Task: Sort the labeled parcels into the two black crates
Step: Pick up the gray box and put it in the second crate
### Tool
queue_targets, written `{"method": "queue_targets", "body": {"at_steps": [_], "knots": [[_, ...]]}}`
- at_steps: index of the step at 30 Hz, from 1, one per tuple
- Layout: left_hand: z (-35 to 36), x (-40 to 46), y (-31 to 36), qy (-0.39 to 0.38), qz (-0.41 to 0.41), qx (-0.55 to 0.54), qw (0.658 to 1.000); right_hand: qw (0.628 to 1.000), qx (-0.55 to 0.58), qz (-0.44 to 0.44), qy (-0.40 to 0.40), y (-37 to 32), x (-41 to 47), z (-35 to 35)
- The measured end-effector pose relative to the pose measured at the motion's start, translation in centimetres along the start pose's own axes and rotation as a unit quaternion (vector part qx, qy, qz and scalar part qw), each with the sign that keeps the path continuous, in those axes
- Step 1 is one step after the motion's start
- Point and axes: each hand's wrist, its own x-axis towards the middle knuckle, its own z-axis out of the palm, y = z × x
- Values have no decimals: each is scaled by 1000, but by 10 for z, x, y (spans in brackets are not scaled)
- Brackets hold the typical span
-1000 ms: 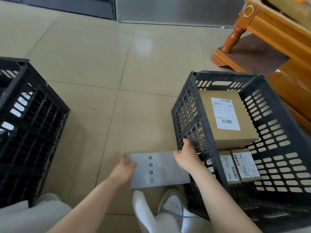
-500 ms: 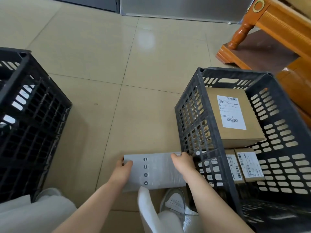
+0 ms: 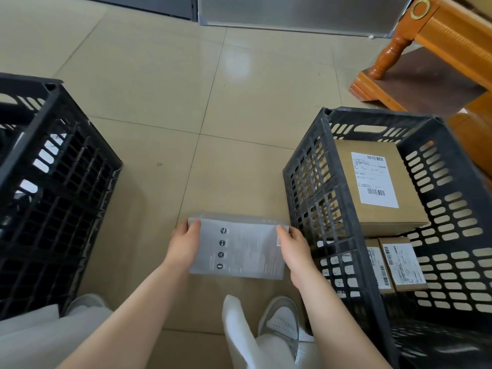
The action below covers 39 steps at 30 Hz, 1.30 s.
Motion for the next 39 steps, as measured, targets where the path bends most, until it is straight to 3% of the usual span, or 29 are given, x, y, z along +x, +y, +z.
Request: {"method": "queue_targets", "body": {"at_steps": [5,13,18,26,39], "knots": [[-7,2,6,13,7,-43,999,999,34,-24,1,-9,-3,1],[-10,5,7,27,1,-60,998,994,105,11,15,1,-1,-5],[-14,9,9,45,-7,-52,998,993,120,-5,-24,2,-7,-7],[-15,8,-5,-2,-28,-57,998,991,129,-9,-31,-9,-13,-11],[-24,8,-16,-57,-66,-220,972,977,209,-35,4,1,-18,-12]]}}
